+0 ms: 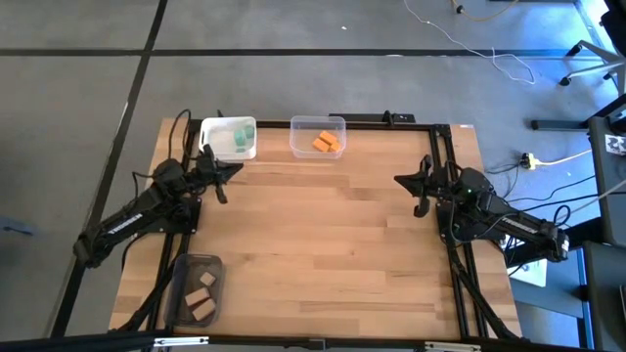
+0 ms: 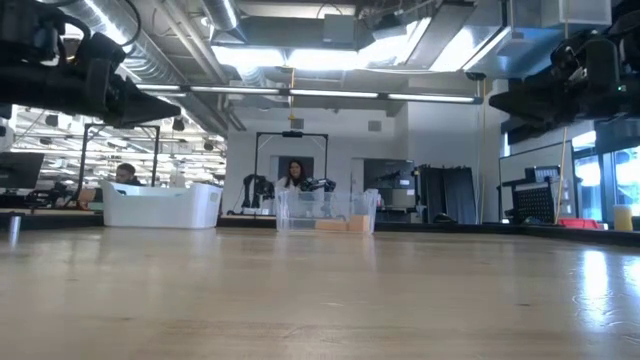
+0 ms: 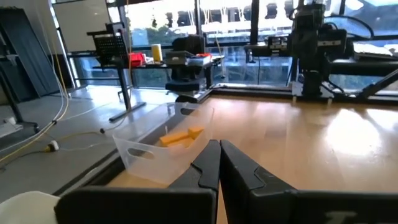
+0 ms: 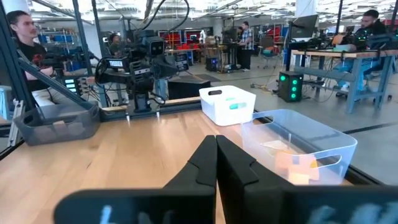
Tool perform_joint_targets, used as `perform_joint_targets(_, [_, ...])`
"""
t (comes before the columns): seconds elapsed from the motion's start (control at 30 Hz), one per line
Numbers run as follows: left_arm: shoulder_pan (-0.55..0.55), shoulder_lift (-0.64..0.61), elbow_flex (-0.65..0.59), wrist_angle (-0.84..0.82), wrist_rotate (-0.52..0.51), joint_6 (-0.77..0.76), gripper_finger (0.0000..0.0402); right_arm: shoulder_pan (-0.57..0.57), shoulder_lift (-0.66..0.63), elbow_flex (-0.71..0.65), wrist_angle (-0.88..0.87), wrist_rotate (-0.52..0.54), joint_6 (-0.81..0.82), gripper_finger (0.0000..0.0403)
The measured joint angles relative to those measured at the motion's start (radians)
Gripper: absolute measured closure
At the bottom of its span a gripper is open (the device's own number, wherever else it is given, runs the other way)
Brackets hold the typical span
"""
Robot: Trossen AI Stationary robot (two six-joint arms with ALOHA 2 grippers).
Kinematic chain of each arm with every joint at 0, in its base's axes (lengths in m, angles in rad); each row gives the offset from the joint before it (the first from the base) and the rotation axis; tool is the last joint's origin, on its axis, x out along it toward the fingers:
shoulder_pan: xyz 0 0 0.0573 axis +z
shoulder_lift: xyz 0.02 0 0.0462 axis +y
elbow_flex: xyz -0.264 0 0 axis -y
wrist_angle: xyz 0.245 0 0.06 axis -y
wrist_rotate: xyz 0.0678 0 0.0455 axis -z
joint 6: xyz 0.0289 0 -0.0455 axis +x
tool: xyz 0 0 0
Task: Sort & place blocks by color
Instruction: Return to Home Position
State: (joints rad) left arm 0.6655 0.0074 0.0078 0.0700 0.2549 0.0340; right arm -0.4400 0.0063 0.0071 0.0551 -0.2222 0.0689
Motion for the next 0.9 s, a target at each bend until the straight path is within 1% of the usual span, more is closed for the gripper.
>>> perform_joint_targets(0.17, [0.0, 0.007, 0.001, -0.014, -0.003, 0.01, 0.0401, 0.0, 0.002, 0.0, 0.0, 0.0, 0.0, 0.0396])
perform_joint_targets(0.23, [0.0, 0.006, 0.001, -0.013, 0.015, 0.031, 0.0401, 0.0, 0.002, 0.001, 0.0, 0.002, 0.0, 0.0392])
perform_joint_targets(0.37, [0.0, 0.006, 0.001, -0.004, 0.148, 0.069, 0.0401, 0.0, 0.002, 0.001, 0.0, 0.003, 0.072, 0.039])
perform_joint_targets(0.5, [0.0, 0.006, 0.001, -0.001, 0.231, 0.017, 0.0401, 0.0, 0.002, 0.001, 0.0, 0.003, 0.106, 0.0392])
perform_joint_targets(0.67, [0.0, 0.006, 0.001, 0.0, 0.36, -0.046, 0.0401, 0.0, 0.003, 0.001, -0.001, 0.003, 0.054, 0.0392])
perform_joint_targets(0.77, [0.0, 0.006, 0.001, 0.0, 0.37, -0.107, 0.0401, 0.0, 0.003, 0.001, -0.001, 0.003, 0.029, 0.0393])
perform_joint_targets(0.9, [0.0, 0.006, 0.001, 0.0, 0.353, -0.169, 0.0401, 0.0, 0.003, 0.002, -0.001, 0.002, 0.07, 0.0392])
